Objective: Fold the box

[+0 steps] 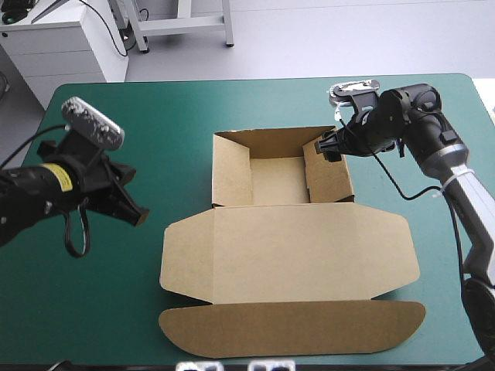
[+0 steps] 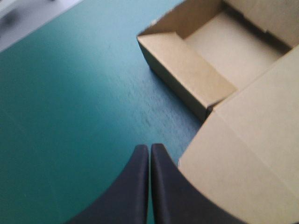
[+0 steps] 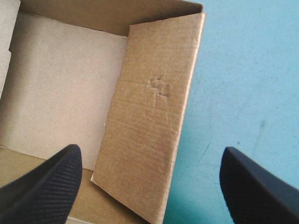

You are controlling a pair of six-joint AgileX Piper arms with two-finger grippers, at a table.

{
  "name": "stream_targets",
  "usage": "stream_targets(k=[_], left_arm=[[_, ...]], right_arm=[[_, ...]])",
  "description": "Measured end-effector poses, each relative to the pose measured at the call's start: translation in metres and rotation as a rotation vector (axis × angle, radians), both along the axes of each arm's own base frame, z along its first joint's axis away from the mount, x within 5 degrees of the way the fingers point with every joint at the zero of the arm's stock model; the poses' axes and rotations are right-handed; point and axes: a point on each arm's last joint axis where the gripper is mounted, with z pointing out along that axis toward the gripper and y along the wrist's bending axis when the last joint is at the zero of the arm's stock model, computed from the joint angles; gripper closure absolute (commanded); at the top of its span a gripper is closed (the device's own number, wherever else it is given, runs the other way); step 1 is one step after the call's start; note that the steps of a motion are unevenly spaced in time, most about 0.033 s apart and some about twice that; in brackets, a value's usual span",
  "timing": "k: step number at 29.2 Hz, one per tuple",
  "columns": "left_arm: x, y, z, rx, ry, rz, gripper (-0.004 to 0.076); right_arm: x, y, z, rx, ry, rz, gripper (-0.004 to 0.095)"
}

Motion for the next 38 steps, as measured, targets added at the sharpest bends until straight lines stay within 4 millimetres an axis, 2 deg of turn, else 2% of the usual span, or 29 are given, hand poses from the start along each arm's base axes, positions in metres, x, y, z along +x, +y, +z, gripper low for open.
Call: stream_targets(k=[6, 13, 19, 22, 24, 27, 32, 33, 38], left_arm=[[-0.029, 0.018, -0.061, 0.025, 0.148, 0.075, 0.073], [-0.062, 0.036, -0.122, 0.023, 0.279, 0.16, 0.073], [-0.081, 0.047, -0.148, 0.007, 0.306, 0.21, 0.073], [-0.087, 0.051, -0.152, -0.006, 0.296, 0.226, 0.073], [-0.091, 0.053, -0.152, -0.024, 0.284, 0.238, 0.073], [-0.095, 0.056, -0.15, -0.043, 0.266, 0.241, 0.073], [-0.097, 0.057, -0.149, -0.052, 0.258, 0.243, 0.073], [-0.097, 0.057, -0.149, -0.052, 0.258, 0.243, 0.073], [-0.097, 0.057, -0.149, -0.052, 0.258, 0.244, 0.073]], right_arm=[[0.005, 0.001, -0.006, -0.004, 0.006, 0.001, 0.0169], [0.025, 0.006, -0.038, -0.034, 0.089, 0.001, 0.0169], [0.043, 0.009, -0.072, -0.077, 0.157, 0.001, 0.0175], [0.051, 0.011, -0.09, -0.092, 0.192, 0.001, 0.0215], [0.057, 0.013, -0.101, -0.099, 0.207, 0.0, 0.0266], [0.062, 0.014, -0.11, -0.098, 0.212, -0.004, 0.0433], [0.064, 0.015, -0.112, -0.093, 0.2, -0.006, 0.0883], [0.064, 0.014, -0.112, -0.099, 0.197, -0.006, 0.093], [0.068, 0.009, -0.11, -0.137, 0.162, -0.028, 0.0926]])
